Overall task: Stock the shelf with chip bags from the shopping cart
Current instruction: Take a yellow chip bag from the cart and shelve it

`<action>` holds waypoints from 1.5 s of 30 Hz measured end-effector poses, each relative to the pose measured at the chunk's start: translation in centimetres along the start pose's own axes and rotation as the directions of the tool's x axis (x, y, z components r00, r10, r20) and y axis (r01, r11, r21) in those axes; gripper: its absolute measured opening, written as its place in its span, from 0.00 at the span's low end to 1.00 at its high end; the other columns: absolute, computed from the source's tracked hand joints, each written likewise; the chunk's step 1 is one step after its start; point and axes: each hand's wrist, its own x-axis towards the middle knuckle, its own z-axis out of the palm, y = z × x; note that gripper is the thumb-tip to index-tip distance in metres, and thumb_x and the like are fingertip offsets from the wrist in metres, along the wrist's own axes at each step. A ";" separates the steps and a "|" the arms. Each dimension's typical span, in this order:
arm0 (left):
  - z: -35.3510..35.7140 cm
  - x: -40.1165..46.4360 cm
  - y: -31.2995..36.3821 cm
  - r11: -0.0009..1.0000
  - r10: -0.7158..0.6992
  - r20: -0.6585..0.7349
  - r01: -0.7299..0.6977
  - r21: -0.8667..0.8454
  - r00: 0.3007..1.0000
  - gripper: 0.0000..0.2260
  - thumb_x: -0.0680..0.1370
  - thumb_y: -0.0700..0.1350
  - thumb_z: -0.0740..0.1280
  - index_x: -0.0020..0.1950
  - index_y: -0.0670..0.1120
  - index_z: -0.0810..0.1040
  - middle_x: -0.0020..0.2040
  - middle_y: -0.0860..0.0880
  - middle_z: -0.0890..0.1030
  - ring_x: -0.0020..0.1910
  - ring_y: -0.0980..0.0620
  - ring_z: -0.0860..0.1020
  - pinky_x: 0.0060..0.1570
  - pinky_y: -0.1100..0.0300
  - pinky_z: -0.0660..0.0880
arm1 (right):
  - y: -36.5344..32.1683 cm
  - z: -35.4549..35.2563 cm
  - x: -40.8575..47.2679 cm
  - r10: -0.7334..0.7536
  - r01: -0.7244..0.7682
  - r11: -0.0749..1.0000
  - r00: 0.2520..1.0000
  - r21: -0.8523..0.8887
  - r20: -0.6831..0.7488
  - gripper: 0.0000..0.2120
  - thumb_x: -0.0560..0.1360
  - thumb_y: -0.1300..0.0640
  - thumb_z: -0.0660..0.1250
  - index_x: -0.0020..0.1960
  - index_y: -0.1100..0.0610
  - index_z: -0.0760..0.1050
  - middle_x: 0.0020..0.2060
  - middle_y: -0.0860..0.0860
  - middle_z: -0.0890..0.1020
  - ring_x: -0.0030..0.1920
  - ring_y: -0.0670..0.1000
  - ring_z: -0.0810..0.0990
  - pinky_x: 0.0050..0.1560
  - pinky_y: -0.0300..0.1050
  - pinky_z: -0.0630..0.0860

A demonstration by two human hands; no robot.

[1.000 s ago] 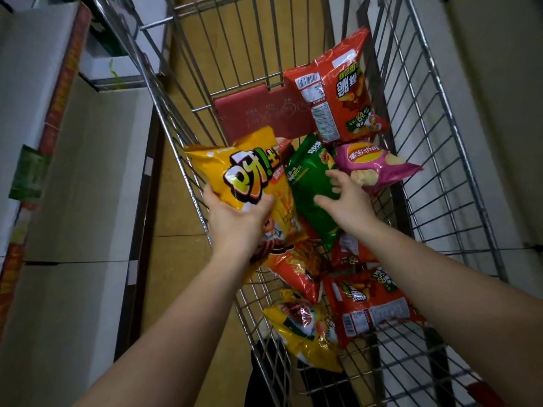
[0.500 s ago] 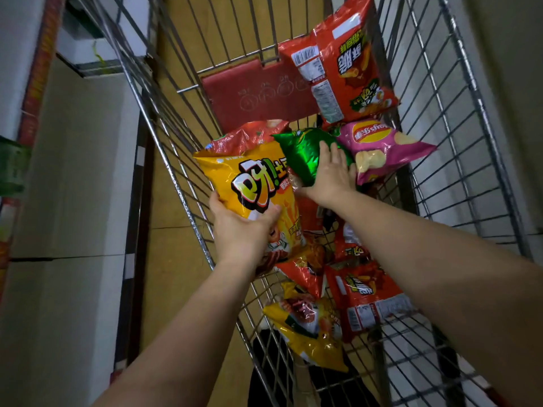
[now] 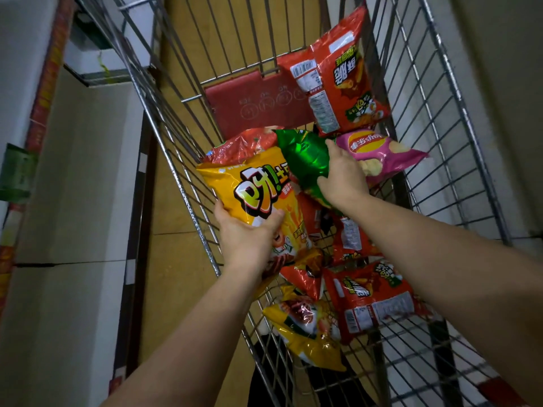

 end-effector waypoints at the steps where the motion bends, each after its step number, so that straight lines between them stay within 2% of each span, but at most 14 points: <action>1: -0.1 -0.2 0.3 1.000 0.012 -0.006 -0.012 0.003 1.000 0.43 0.69 0.46 0.77 0.76 0.46 0.54 0.66 0.48 0.74 0.63 0.45 0.75 0.64 0.44 0.71 | -0.1 -0.5 -0.3 0.011 -0.012 0.998 1.000 0.061 0.007 0.35 0.74 0.63 0.67 0.76 0.57 0.54 0.69 0.57 0.68 0.68 0.58 0.67 0.67 0.49 0.65; 4: -0.7 -0.7 1.3 0.998 0.063 -0.017 -0.063 0.031 0.998 0.43 0.69 0.47 0.76 0.76 0.47 0.54 0.66 0.48 0.73 0.64 0.46 0.74 0.64 0.46 0.71 | 0.4 -1.9 -1.2 0.080 -0.102 0.937 0.994 0.335 0.077 0.35 0.73 0.62 0.69 0.75 0.56 0.56 0.68 0.56 0.70 0.67 0.56 0.69 0.65 0.46 0.66; 7: -1.1 -0.9 2.0 0.993 0.104 -0.014 -0.104 0.048 0.994 0.42 0.70 0.47 0.76 0.76 0.47 0.54 0.64 0.49 0.74 0.64 0.47 0.73 0.63 0.50 0.70 | 2.6 -2.9 -2.0 0.161 -0.313 0.693 0.945 0.649 0.284 0.37 0.71 0.67 0.70 0.75 0.56 0.57 0.68 0.55 0.70 0.65 0.54 0.71 0.64 0.48 0.70; 9: -1.1 -1.0 2.0 0.991 0.111 -0.009 -0.110 0.074 0.994 0.43 0.69 0.48 0.76 0.76 0.48 0.53 0.66 0.49 0.73 0.64 0.46 0.73 0.64 0.48 0.70 | 4.0 -2.7 -2.6 0.167 -0.417 0.539 0.904 0.732 0.392 0.35 0.72 0.71 0.67 0.74 0.57 0.58 0.65 0.53 0.72 0.59 0.52 0.74 0.59 0.47 0.72; 10: -1.0 -1.0 2.0 0.990 0.110 -0.006 -0.109 0.087 0.994 0.44 0.69 0.48 0.76 0.77 0.48 0.53 0.67 0.48 0.73 0.65 0.45 0.73 0.64 0.46 0.70 | 4.4 -2.4 -2.8 0.179 -0.444 0.518 0.892 0.731 0.415 0.34 0.72 0.72 0.66 0.74 0.58 0.58 0.65 0.54 0.72 0.58 0.51 0.74 0.58 0.47 0.72; 13: -0.7 -0.6 1.3 0.989 0.099 -0.003 -0.098 0.108 0.995 0.44 0.69 0.48 0.76 0.76 0.48 0.52 0.68 0.48 0.72 0.66 0.45 0.72 0.64 0.46 0.70 | 4.4 -0.1 -3.1 0.274 -0.446 0.610 0.894 0.655 0.354 0.34 0.73 0.68 0.67 0.74 0.54 0.58 0.66 0.56 0.72 0.61 0.56 0.74 0.61 0.50 0.72; 16: -0.5 -0.2 0.5 0.989 0.075 -0.003 -0.074 0.127 0.997 0.44 0.69 0.48 0.76 0.77 0.48 0.52 0.68 0.48 0.72 0.65 0.45 0.73 0.64 0.44 0.71 | 3.3 1.8 -2.9 0.430 -0.489 0.706 0.871 0.512 0.239 0.34 0.74 0.61 0.64 0.76 0.54 0.53 0.70 0.58 0.66 0.67 0.61 0.67 0.68 0.54 0.66; 19: -0.2 -0.1 0.0 0.989 0.065 0.004 -0.065 0.131 0.998 0.43 0.70 0.48 0.76 0.76 0.47 0.53 0.67 0.48 0.73 0.64 0.45 0.74 0.64 0.44 0.72 | 2.7 2.4 -2.9 0.451 -0.510 0.736 0.860 0.445 0.238 0.38 0.76 0.49 0.62 0.77 0.54 0.44 0.73 0.60 0.57 0.71 0.62 0.60 0.69 0.53 0.60; 22: 0.0 0.1 -0.3 0.990 0.060 0.002 -0.060 0.131 0.998 0.43 0.70 0.47 0.76 0.76 0.47 0.54 0.66 0.48 0.73 0.64 0.46 0.74 0.63 0.44 0.72 | 2.7 2.6 -3.2 0.437 -0.506 0.769 0.862 0.390 0.257 0.49 0.70 0.39 0.68 0.77 0.54 0.41 0.74 0.59 0.55 0.72 0.62 0.59 0.69 0.56 0.59; 30: 0.3 0.0 0.0 0.989 0.074 0.011 -0.075 0.126 0.997 0.43 0.69 0.48 0.76 0.76 0.48 0.54 0.65 0.48 0.74 0.63 0.46 0.75 0.62 0.44 0.73 | 3.7 1.8 -3.2 0.369 -0.396 0.754 0.916 0.524 0.161 0.41 0.67 0.49 0.75 0.73 0.53 0.58 0.66 0.54 0.72 0.65 0.58 0.71 0.65 0.51 0.67; 39: -0.7 -2.0 3.3 0.969 0.227 0.016 -0.227 0.099 0.974 0.43 0.69 0.48 0.76 0.77 0.48 0.53 0.67 0.49 0.73 0.65 0.47 0.73 0.63 0.51 0.70 | 0.9 -2.3 -5.1 0.163 -0.174 0.781 0.984 0.600 0.074 0.42 0.67 0.52 0.76 0.74 0.52 0.57 0.65 0.50 0.72 0.64 0.51 0.69 0.61 0.43 0.63; 41: -1.4 -2.9 4.6 0.965 0.252 0.018 -0.253 0.074 0.967 0.43 0.70 0.48 0.76 0.77 0.48 0.54 0.67 0.49 0.73 0.65 0.47 0.73 0.63 0.51 0.70 | 0.0 -3.9 -5.4 0.137 -0.144 0.777 0.989 0.613 0.059 0.43 0.65 0.50 0.76 0.73 0.51 0.57 0.66 0.50 0.72 0.66 0.53 0.70 0.66 0.48 0.64; 43: -2.3 -3.9 6.1 0.955 0.293 0.021 -0.293 0.048 0.956 0.42 0.70 0.47 0.76 0.76 0.48 0.54 0.63 0.52 0.73 0.61 0.51 0.73 0.61 0.53 0.70 | -1.1 -6.0 -5.6 0.101 -0.104 0.782 0.994 0.614 0.041 0.44 0.64 0.48 0.77 0.73 0.50 0.58 0.66 0.50 0.73 0.66 0.54 0.71 0.68 0.53 0.64; 45: -3.4 -4.8 7.7 0.938 0.346 0.012 -0.346 0.025 0.938 0.41 0.71 0.45 0.75 0.76 0.47 0.54 0.56 0.54 0.71 0.56 0.55 0.71 0.60 0.56 0.68 | -2.2 -8.2 -5.8 0.062 -0.052 0.771 0.998 0.634 0.007 0.43 0.65 0.52 0.77 0.73 0.52 0.58 0.66 0.50 0.72 0.66 0.52 0.71 0.65 0.45 0.64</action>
